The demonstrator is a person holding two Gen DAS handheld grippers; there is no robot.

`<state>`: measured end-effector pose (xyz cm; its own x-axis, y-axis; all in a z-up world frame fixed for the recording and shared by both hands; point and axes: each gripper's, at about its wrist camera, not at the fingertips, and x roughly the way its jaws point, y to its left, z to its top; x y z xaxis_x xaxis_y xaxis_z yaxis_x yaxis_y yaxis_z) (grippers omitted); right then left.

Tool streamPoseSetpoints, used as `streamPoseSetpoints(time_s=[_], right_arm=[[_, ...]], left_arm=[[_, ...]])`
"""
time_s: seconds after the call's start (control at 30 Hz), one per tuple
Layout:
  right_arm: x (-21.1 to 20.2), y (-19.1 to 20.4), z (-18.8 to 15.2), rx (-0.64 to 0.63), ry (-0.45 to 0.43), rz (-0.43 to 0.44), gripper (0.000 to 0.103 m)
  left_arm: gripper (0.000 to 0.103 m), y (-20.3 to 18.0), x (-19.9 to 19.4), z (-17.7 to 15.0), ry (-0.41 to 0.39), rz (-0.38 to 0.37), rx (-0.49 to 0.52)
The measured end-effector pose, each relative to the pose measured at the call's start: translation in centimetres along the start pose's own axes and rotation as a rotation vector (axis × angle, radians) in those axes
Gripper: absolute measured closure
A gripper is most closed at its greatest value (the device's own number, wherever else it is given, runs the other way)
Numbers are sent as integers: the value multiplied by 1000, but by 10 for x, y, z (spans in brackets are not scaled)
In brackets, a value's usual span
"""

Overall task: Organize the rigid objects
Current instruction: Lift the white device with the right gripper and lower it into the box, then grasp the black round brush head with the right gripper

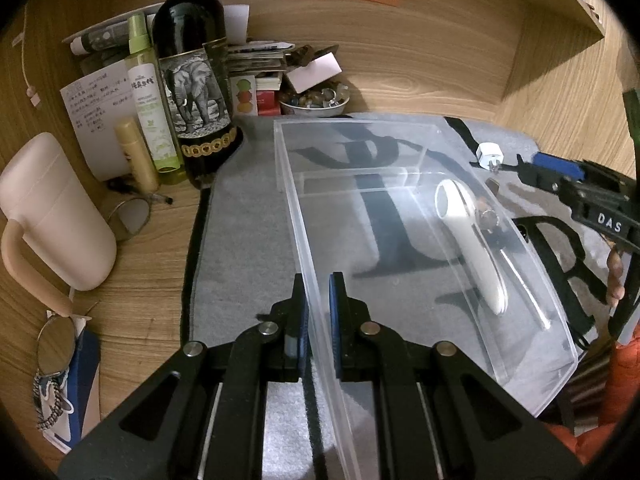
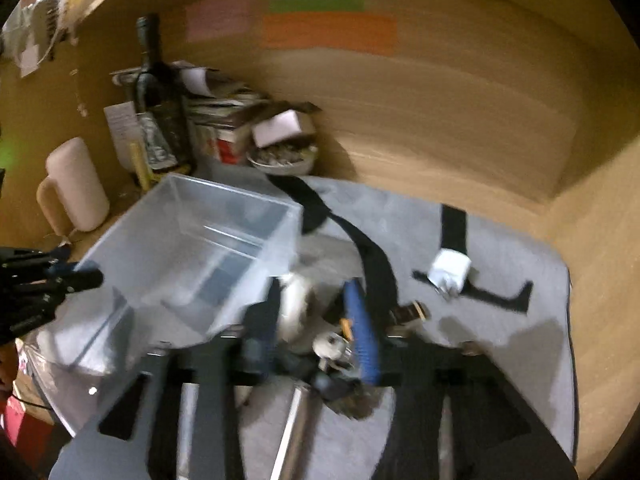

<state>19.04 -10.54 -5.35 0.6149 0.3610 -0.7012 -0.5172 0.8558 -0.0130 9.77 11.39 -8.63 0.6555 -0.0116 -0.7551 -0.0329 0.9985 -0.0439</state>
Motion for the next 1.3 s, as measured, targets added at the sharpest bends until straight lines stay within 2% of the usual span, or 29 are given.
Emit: streamPoseSetpoints(time_s=[0.03,0.23,0.43,0.57,0.6,0.7,1.03,1.3], right_arm=[[-1,-3,-3,5,0,-14,55],[1,-19,-26,3,58,-53,49],[21,-24,-54,14,158,-37,49],[32,-23,-62,10,189,-18,50],[34,-23,-62,9,189,-13,53],[37,-22,-62,12,197,23,73],[13,-28,-53,13,128,-8,73],[-25,-12,-16,-15,-21,43,73]], left_arm=[[94,0,0,0,0,-1,0],[94,1,1,-1,1,-7,-4],[94,0,1,-2,3,0,-5],[94,0,2,-2,3,4,-3],[94,0,2,-1,4,6,-3],[94,1,2,-1,6,7,-5],[94,1,2,-1,6,10,-4],[94,0,2,-1,6,10,-5]])
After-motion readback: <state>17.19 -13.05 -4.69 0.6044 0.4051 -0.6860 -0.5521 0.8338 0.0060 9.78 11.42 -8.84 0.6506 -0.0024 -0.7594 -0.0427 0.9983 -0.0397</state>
